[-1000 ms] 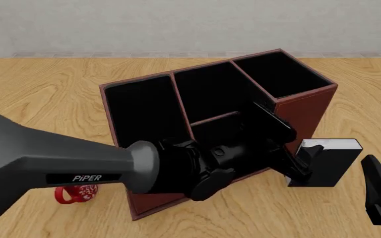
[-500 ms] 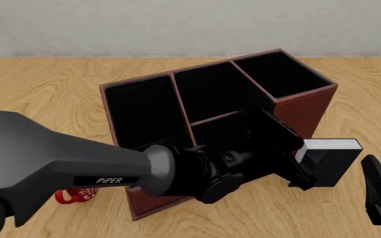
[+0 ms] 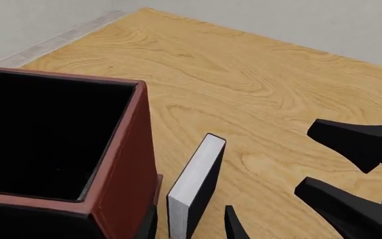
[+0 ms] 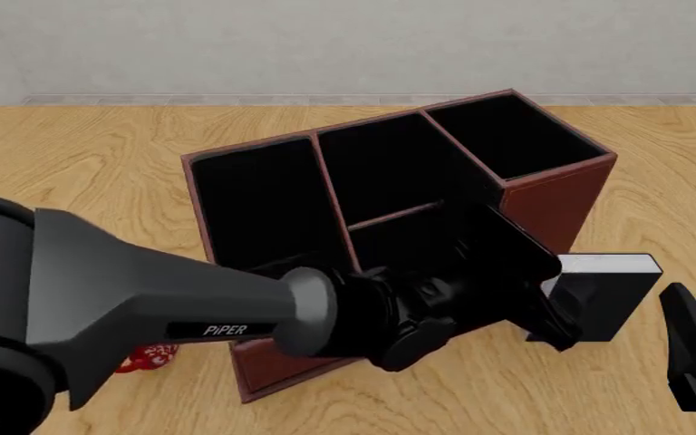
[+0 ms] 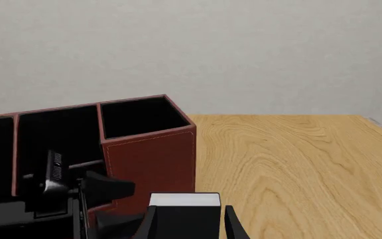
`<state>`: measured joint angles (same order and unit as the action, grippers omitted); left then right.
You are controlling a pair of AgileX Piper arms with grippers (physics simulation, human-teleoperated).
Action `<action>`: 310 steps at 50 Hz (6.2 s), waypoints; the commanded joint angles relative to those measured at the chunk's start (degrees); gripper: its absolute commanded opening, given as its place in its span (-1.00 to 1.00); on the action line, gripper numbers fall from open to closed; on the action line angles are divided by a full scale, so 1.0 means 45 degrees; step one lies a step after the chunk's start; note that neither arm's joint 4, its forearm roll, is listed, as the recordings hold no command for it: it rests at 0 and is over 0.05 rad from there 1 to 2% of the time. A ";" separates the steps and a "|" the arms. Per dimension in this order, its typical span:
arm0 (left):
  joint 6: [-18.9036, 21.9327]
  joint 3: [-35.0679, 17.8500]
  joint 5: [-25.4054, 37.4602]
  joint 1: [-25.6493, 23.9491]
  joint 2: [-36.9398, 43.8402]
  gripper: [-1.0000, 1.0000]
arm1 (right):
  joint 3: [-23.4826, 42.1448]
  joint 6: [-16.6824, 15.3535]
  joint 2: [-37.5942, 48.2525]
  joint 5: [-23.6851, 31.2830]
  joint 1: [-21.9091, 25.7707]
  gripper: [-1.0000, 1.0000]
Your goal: Pick up the book and place it in the back compartment of the caddy.
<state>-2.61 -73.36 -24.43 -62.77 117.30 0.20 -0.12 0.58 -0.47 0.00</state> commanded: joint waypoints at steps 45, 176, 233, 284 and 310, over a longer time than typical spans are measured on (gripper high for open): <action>0.0331 -0.1859 0.1282 -0.0028 0.1447 1.00 | 0.0000 0.0002 0.0000 0.0000 0.0000 1.00; 0.1035 0.1826 -0.0563 -0.0541 -0.1368 -1.00 | 0.0000 0.0000 0.0001 0.0000 -0.0001 1.00; 0.1036 0.3974 -0.0837 -0.0224 -0.3012 -1.00 | 0.0000 -0.0002 0.0000 0.0000 0.0001 1.00; 0.1535 0.5336 0.0522 -0.0130 -0.6562 -1.00 | 0.0000 0.0001 0.0004 -0.0001 0.0003 1.00; 0.2301 0.5785 0.1500 0.0851 -0.9327 -1.00 | 0.0000 -0.0001 -0.0005 0.0001 0.0000 1.00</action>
<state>5.00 -47.82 -18.69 -61.53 80.55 0.20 -0.11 0.58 -0.47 0.00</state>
